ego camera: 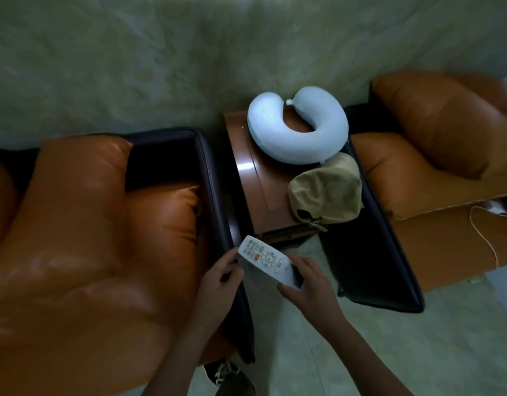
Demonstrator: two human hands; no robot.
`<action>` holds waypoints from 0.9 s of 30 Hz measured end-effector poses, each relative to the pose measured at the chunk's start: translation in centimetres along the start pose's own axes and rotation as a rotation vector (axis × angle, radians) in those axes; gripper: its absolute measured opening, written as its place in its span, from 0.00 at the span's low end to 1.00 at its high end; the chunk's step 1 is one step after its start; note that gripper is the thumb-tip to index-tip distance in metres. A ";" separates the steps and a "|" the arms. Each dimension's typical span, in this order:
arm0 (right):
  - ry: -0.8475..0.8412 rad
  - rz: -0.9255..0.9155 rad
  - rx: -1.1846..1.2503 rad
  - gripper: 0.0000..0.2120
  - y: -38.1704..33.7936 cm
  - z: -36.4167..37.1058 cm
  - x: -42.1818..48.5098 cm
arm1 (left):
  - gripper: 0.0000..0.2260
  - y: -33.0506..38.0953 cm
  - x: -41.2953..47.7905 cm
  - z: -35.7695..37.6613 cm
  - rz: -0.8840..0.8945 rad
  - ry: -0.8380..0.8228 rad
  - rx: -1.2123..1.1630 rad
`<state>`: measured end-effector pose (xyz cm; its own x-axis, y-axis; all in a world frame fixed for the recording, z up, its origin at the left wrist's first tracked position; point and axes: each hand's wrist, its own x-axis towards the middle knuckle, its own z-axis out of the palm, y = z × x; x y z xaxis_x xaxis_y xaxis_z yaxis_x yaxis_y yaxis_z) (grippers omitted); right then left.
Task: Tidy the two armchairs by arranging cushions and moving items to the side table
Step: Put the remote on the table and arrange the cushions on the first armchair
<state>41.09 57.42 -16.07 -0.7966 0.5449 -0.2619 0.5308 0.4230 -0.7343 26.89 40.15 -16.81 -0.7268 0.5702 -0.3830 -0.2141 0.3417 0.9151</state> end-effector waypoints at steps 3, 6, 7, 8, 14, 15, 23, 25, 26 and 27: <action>0.059 0.006 0.005 0.32 0.0 -0.1 4.0 | 0.20 1.1 4.8 0.3 -0.013 -0.015 0.048; 0.100 0.021 0.031 0.31 -0.1 0.1 7.1 | 0.22 2.2 8.8 0.7 0.014 -0.014 0.084; 0.115 0.025 0.048 0.29 -0.2 0.2 8.3 | 0.22 2.6 10.1 0.8 0.027 -0.014 0.090; 0.135 0.024 0.067 0.27 -0.3 0.4 9.4 | 0.22 3.0 11.5 0.9 0.036 -0.012 0.091; 0.230 0.081 0.126 0.28 -0.9 2.2 16.0 | 0.23 4.4 19.2 1.6 0.019 0.063 0.131; 0.236 0.095 0.143 0.28 -1.0 2.5 16.9 | 0.23 4.6 20.4 1.7 0.018 0.078 0.140; 0.274 0.071 0.000 0.27 -0.1 2.6 24.0 | 0.25 4.3 27.7 2.6 -0.020 0.142 0.234; 0.254 0.076 -0.089 0.26 0.2 2.6 25.2 | 0.25 4.1 28.8 2.7 -0.032 0.156 0.271; 0.256 0.085 -0.120 0.26 0.4 2.6 25.7 | 0.25 4.0 29.1 2.9 -0.035 0.151 0.289; 0.264 0.093 -0.139 0.26 0.5 2.8 26.0 | 0.25 3.8 29.4 2.9 -0.034 0.143 0.304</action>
<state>19.83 69.82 -24.99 -0.6497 0.7473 -0.1393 0.6469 0.4473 -0.6176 6.62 60.39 -24.90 -0.8114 0.4515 -0.3713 -0.0510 0.5781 0.8143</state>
